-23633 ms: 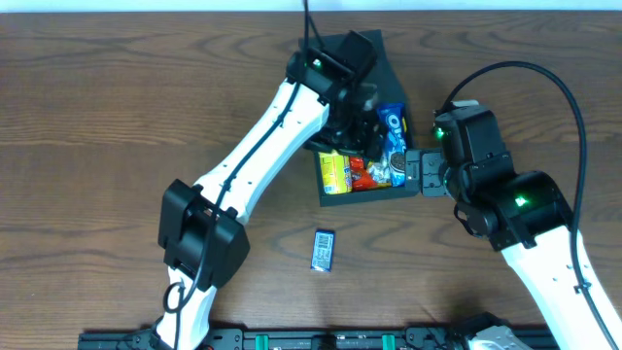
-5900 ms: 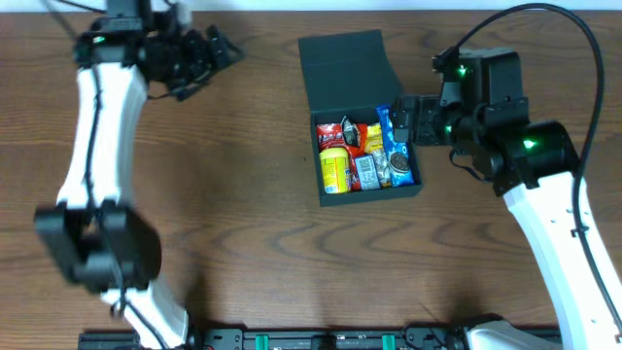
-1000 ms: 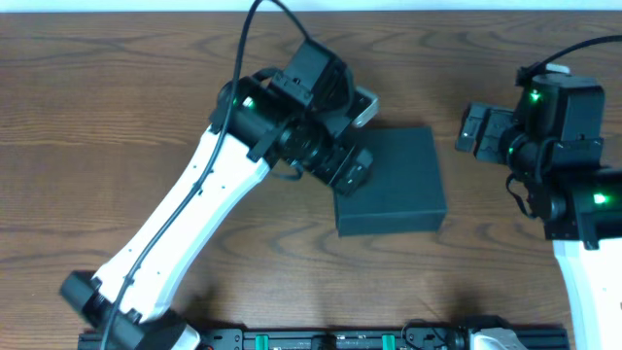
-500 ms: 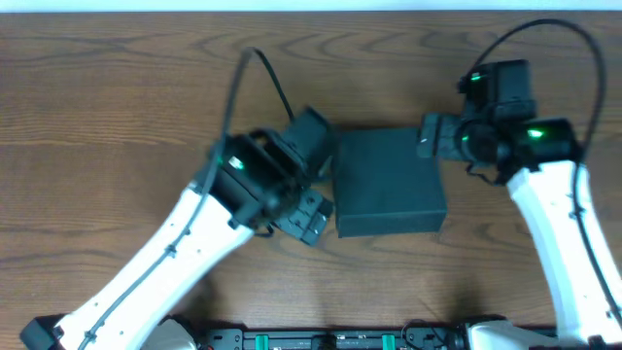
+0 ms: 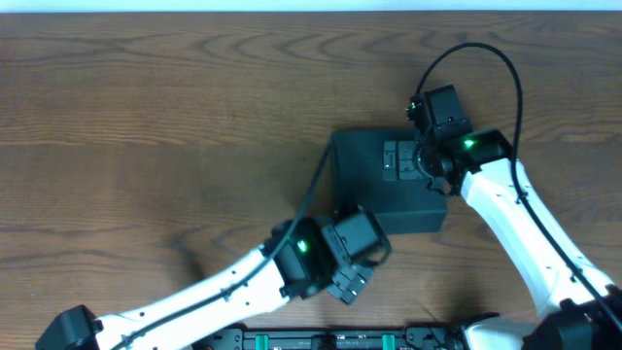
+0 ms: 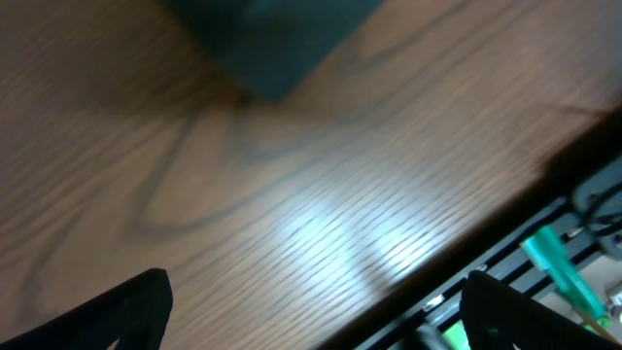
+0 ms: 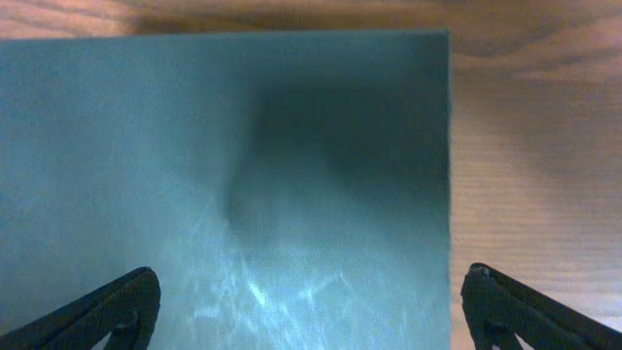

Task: Pack container
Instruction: 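Press the closed lid down with both grippers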

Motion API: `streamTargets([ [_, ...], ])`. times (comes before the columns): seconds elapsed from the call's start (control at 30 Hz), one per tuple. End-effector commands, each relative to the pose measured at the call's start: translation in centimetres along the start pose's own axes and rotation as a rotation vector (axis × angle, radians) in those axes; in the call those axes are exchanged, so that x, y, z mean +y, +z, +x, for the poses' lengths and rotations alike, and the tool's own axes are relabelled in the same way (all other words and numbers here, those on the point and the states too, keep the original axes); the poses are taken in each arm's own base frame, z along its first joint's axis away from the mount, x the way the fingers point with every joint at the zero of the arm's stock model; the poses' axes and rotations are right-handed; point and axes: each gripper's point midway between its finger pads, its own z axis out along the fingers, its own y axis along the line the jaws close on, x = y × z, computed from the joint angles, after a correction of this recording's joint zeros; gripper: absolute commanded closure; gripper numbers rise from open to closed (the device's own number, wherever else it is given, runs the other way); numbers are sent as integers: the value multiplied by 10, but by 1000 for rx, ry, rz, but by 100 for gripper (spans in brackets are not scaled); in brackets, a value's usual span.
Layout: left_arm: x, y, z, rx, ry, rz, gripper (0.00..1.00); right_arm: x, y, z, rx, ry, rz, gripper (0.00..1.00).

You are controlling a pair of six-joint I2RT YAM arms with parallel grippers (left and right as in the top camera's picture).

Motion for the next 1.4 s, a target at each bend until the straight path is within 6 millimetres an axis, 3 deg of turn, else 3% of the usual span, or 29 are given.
streamTargets([
  [0.0, -13, 6, 2, -17, 24, 11, 5, -1, 16, 6, 16, 8, 20, 1],
  [0.2, -25, 26, -5, -30, 75, 4, 5, 1, 42, 8, 49, 5, 30, 1],
  [0.4, -67, 44, -16, -33, 167, 195, 4, -2, 64, 15, 102, 5, 49, 1],
  [0.47, -73, 46, -22, -55, 199, 219, 5, -4, 69, 18, 120, 9, 55, 1],
  [0.73, -97, 45, -30, -91, 263, 335, 5, -13, 73, 18, 130, 31, 66, 1],
  [0.9, -109, 59, -20, -24, 267, 399, 5, -19, 73, 15, 122, 50, 70, 1],
  [1.2, -90, 95, -16, 30, 325, 325, 5, -19, 74, 13, 113, 53, 68, 1],
  [1.37, -66, 116, -22, 42, 344, 258, 5, -19, 74, 13, 113, 53, 67, 1],
])
